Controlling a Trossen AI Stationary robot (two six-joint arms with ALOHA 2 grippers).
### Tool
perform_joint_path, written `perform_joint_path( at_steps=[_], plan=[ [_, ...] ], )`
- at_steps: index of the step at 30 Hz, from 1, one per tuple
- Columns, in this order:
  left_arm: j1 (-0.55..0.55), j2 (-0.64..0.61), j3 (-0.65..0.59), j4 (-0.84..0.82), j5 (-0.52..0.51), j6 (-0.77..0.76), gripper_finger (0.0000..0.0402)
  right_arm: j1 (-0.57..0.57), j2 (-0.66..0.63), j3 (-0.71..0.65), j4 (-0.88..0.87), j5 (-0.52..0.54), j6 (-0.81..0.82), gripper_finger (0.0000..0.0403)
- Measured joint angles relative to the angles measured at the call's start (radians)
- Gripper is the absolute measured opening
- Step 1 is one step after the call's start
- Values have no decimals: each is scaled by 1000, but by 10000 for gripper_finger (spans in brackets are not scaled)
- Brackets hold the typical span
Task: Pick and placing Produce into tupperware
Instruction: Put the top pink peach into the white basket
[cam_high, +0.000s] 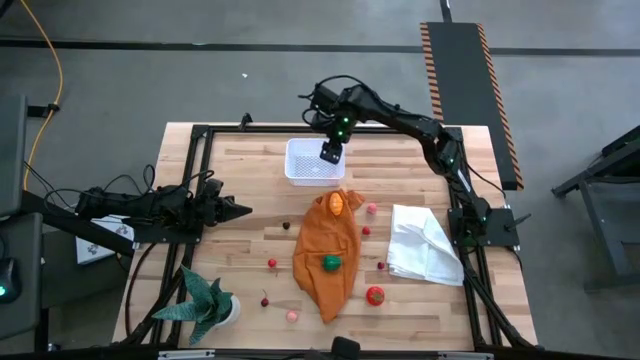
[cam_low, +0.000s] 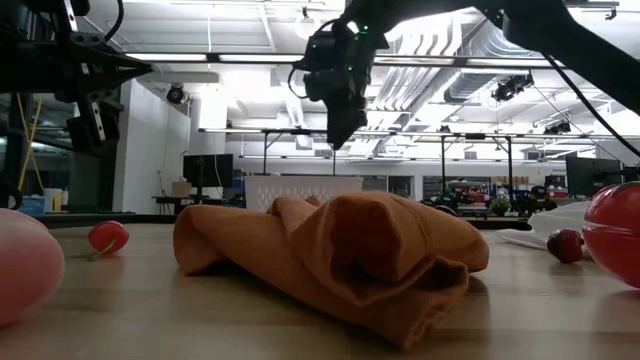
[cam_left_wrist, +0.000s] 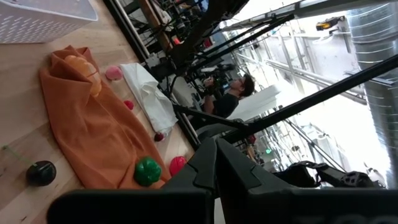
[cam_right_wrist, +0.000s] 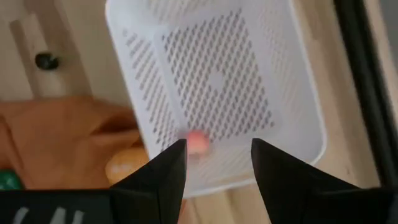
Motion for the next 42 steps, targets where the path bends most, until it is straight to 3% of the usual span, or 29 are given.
perform_joint_path(
  at_steps=[5, 12, 21, 32, 42],
  plan=[
    [0, 0, 0, 0, 0, 0, 1, 13, -3, 1, -8, -2, 17, 169],
    [0, 0, 0, 0, 0, 0, 1, 22, -67, 4, 149, -3, 55, 169],
    [0, 0, 0, -1, 0, -1, 1, 23, -258, 6, 312, -16, 110, 169],
    [0, 0, 0, -1, 1, 2, 1, 35, -504, 0, 324, 1, 142, 169],
    [0, 0, 0, 0, 0, 4, 1, 41, -633, 0, 326, 20, 152, 169]
  ],
)
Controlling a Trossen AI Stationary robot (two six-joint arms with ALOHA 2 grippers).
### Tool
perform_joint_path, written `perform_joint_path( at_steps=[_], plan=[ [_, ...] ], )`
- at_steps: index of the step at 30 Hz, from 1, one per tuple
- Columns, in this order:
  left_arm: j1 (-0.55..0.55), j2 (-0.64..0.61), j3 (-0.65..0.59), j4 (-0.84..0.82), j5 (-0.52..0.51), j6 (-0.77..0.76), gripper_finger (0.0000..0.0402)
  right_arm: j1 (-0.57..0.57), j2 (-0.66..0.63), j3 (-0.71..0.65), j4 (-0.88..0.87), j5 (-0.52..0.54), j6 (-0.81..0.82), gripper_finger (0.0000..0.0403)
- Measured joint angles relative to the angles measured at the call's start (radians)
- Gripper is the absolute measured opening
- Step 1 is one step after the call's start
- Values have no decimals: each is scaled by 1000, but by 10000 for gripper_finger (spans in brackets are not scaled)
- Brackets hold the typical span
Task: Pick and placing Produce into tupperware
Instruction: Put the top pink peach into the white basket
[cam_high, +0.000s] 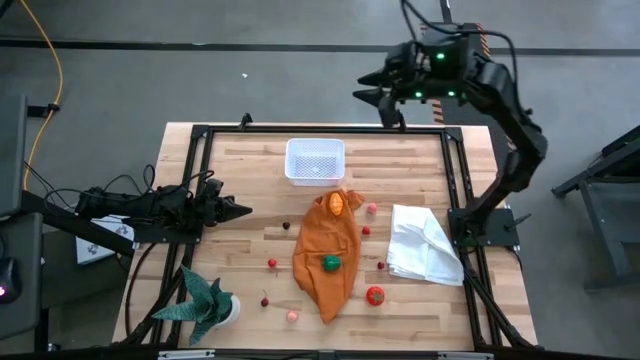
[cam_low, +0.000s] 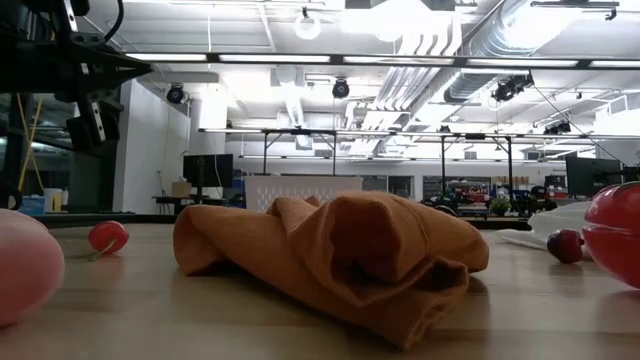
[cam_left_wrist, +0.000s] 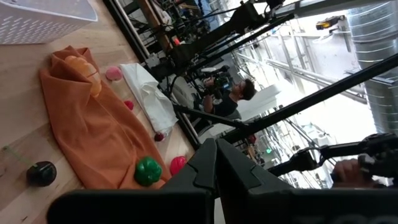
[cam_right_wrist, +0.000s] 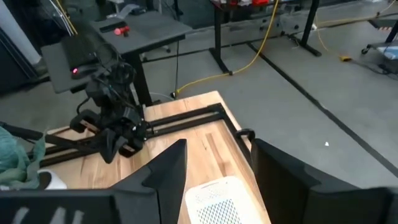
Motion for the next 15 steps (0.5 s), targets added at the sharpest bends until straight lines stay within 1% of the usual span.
perform_joint_path(
  at_steps=[4, 7, 12, 15],
  plan=[
    [0, 0, 0, 0, 0, 1, 1, 4, -21, 0, -40, 2, 0, 167],
    [0, 0, 0, 0, 0, 1, 1, 19, -27, 0, -54, 27, -4, 159],
    [0, 0, 0, 0, 0, 1, 1, 49, -29, -1, -61, 48, -20, 141],
    [0, 0, 0, 0, 0, 0, 1, 64, -36, -29, -44, 48, -20, 135]
  ],
)
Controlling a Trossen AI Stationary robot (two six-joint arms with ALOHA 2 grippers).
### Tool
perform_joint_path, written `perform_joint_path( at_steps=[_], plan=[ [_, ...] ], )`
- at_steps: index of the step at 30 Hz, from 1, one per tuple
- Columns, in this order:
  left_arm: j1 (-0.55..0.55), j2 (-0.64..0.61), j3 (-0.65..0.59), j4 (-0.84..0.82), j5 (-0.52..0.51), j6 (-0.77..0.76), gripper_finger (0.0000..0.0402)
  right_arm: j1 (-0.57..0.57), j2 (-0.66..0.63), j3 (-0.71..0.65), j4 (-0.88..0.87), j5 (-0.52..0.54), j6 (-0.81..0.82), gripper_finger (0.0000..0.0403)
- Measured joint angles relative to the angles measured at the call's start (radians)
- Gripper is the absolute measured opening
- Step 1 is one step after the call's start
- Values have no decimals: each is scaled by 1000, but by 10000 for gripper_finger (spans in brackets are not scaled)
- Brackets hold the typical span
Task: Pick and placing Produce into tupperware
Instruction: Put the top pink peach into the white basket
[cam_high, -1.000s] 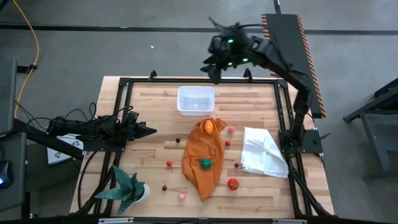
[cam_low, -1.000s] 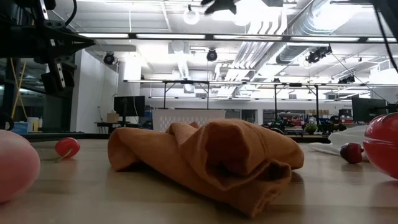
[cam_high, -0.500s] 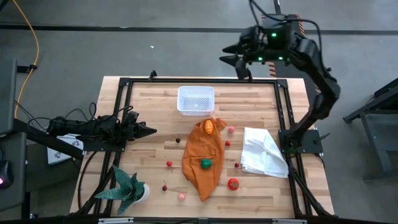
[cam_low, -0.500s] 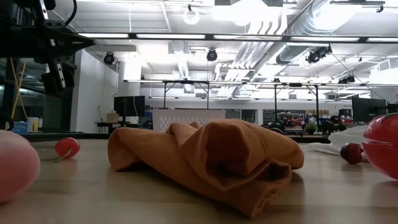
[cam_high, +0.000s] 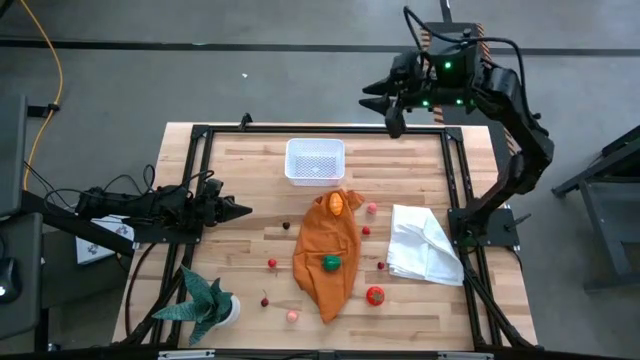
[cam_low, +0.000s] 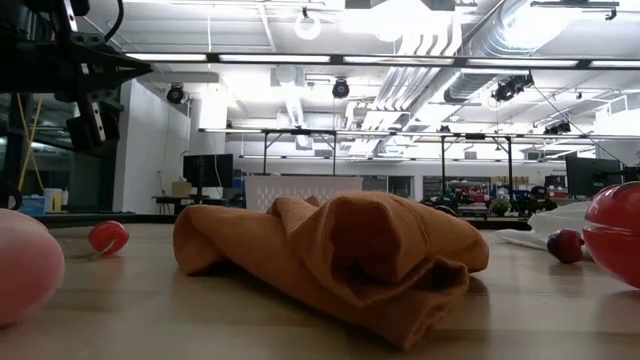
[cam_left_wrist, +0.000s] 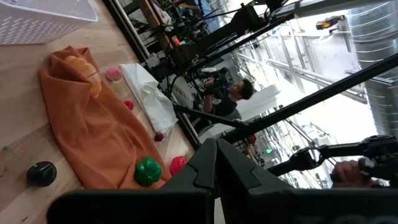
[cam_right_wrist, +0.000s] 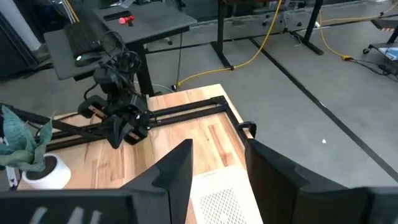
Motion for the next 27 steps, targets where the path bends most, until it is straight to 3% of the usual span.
perform_joint_path(
  at_steps=[5, 14, 27],
  plan=[
    [0, 0, 0, 0, 0, -2, 1, 2, -80, -170, 95, 23, 20, 133],
    [0, 0, 0, 0, 0, -4, 1, -1, -405, -748, 490, 39, 175, 133],
    [0, 0, 0, 0, 0, -5, 1, 75, -648, -1248, 600, 82, 395, 133]
  ],
)
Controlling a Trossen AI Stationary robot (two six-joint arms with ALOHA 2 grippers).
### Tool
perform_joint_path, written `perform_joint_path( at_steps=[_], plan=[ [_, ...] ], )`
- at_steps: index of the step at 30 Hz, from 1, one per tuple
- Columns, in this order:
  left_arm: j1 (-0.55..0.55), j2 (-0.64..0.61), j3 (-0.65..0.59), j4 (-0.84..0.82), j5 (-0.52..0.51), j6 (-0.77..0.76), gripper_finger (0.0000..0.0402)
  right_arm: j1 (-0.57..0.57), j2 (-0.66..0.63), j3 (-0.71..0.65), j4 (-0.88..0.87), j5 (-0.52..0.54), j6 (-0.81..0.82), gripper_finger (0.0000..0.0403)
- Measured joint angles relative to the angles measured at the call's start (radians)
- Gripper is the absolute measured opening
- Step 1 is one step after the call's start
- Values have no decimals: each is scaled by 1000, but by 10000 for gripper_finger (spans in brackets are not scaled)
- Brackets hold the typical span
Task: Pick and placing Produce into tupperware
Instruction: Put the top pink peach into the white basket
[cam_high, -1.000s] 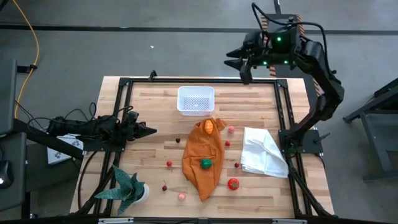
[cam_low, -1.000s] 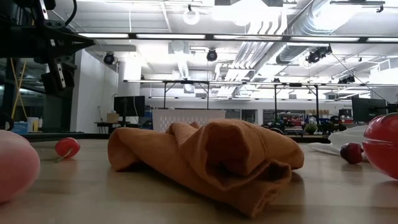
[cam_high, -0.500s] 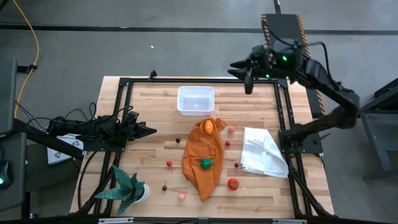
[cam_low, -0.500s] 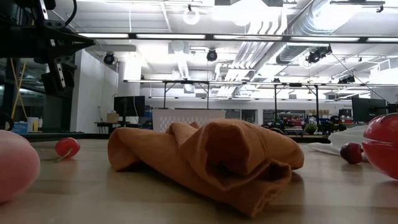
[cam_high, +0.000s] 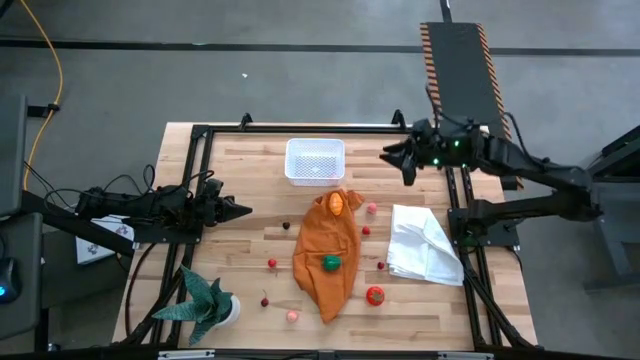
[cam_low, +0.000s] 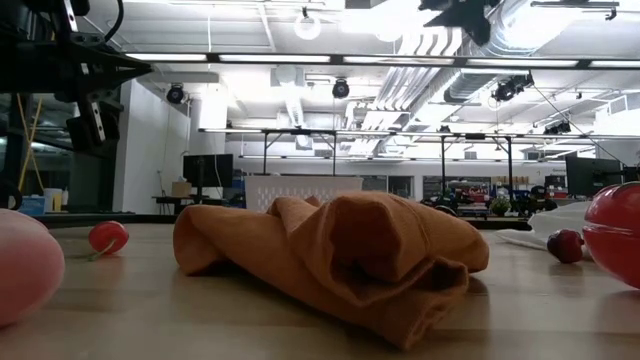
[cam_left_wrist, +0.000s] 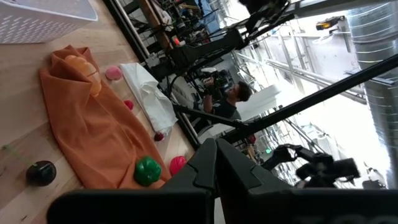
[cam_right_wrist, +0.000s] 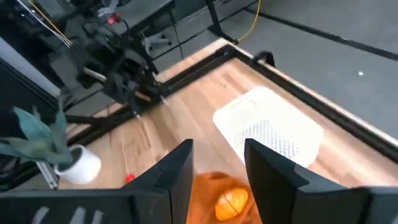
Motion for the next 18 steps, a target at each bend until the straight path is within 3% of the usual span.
perform_joint_path(
  at_steps=[9, 18],
  plan=[
    [0, 0, 0, 0, 0, 0, 1, 75, 2, -206, 0, 38, 127, 133],
    [0, 0, 0, 0, 0, -2, 1, 116, 87, -226, -8, 44, 148, 133]
  ],
)
